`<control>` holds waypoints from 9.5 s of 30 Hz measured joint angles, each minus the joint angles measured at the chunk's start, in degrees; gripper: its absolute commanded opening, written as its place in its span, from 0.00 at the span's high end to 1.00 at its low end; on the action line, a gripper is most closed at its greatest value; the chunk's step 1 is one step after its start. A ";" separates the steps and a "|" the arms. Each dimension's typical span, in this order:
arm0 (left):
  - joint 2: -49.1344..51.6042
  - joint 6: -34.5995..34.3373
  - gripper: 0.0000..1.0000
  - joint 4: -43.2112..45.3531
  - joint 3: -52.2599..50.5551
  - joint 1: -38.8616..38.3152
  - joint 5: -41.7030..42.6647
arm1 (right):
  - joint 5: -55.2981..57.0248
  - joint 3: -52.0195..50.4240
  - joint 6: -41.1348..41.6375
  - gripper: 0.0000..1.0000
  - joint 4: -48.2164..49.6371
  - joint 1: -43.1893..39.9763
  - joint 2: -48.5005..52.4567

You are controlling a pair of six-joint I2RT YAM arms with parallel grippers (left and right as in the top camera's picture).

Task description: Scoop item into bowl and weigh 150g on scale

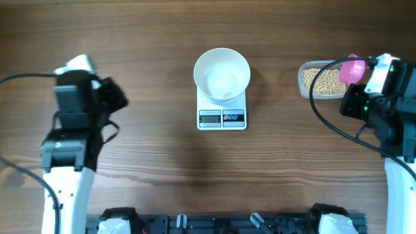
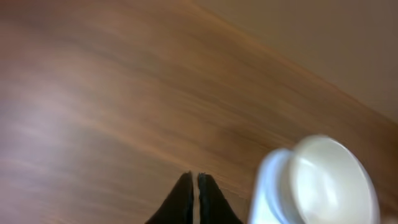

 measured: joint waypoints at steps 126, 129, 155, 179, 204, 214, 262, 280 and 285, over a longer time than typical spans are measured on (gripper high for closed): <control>17.70 2.05 0.00 -7.37 0.66 -4.48 -21.53 | 7.45 9.62 -6.64 0.96 8.07 0.00 16.87; 17.70 2.08 0.00 -5.25 0.66 -4.48 -21.18 | 7.43 9.62 -6.64 0.96 11.32 0.00 17.07; 17.70 2.05 0.00 0.15 0.66 -4.48 17.66 | 0.20 9.68 -17.53 0.96 3.26 0.00 17.09; 17.70 2.05 0.00 -0.17 0.66 -4.48 20.57 | 0.24 9.73 -27.41 0.96 -0.72 -0.04 24.24; 17.70 2.05 0.00 -0.17 0.66 -4.48 20.59 | 7.08 3.69 -25.59 0.96 5.66 -0.04 26.91; 17.70 2.05 0.00 -0.17 0.66 -4.48 20.57 | 7.02 3.37 -25.03 0.96 6.36 -0.04 28.11; 17.70 2.05 0.00 -0.35 0.66 -4.48 20.59 | -23.41 3.37 -21.77 0.96 1.97 -11.56 33.22; 17.70 2.05 0.00 -0.37 0.66 -4.48 20.57 | -29.64 1.36 -21.53 0.96 2.82 -14.14 33.27; 17.70 2.05 0.00 -0.37 0.66 -4.48 20.57 | -30.67 -1.31 -20.48 0.96 4.61 -14.16 33.27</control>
